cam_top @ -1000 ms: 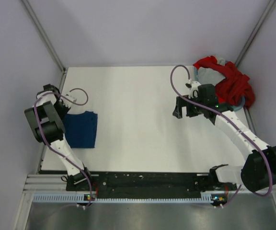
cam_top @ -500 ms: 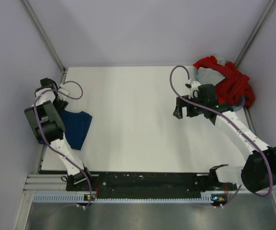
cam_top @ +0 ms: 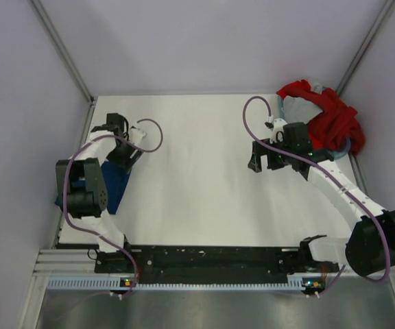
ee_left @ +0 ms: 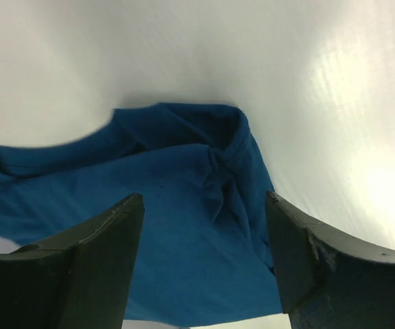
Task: Fold and stack the t-shirts
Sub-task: Put the neatly folded tshirt into the corner of the board with the left arm
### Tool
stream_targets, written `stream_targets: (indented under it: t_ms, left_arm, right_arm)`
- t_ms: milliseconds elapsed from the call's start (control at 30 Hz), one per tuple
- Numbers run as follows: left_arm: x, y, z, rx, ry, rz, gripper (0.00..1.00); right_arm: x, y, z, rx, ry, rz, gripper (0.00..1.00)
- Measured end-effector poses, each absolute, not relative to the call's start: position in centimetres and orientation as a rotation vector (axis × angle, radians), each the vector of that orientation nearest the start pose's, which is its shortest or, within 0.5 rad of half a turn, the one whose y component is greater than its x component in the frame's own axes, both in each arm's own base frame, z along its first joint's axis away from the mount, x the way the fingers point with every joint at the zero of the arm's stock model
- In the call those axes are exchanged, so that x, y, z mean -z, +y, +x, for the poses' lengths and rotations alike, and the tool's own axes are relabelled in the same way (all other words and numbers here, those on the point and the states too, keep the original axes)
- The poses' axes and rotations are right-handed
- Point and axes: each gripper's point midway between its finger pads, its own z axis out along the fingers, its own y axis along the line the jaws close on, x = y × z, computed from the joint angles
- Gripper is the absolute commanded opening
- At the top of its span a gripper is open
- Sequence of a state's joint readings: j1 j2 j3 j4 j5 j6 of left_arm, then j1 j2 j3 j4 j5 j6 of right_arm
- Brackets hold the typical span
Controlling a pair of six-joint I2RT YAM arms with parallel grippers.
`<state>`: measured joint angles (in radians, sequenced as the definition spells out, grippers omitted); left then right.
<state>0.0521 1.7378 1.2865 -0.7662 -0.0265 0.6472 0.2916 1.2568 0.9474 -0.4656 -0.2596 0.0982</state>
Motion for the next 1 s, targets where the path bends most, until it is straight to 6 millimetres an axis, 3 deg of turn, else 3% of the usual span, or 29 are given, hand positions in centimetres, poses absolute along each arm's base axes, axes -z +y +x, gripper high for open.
stream_targets:
  t_ms: [100,200,400,567,733,1000]
  left_arm:
    - [-4.2,5.5,34.8,-0.221,2.805,0.773,0.70]
    - [-2.6,5.4,33.8,-0.236,2.854,0.760,0.56]
    - [-2.2,4.7,34.0,-0.243,2.868,0.738,0.37]
    - [-2.4,5.9,35.9,-0.348,2.829,0.670,0.29]
    - [-3.1,7.4,38.7,-0.464,2.724,0.572,0.32]
    - [-3.5,7.6,39.7,-0.490,2.674,0.513,0.71]
  right_arm:
    - [-14.7,14.2,30.5,-0.494,2.341,-0.359,0.99]
    - [-14.9,14.2,30.5,-0.494,2.333,-0.359,0.99]
    - [-14.9,14.2,30.5,-0.493,2.331,-0.360,0.99]
    - [-14.9,14.2,30.5,-0.494,2.331,-0.360,0.99]
    - [-14.9,14.2,30.4,-0.494,2.327,-0.360,0.99]
    - [-14.8,14.0,29.8,-0.490,2.325,-0.357,0.99]
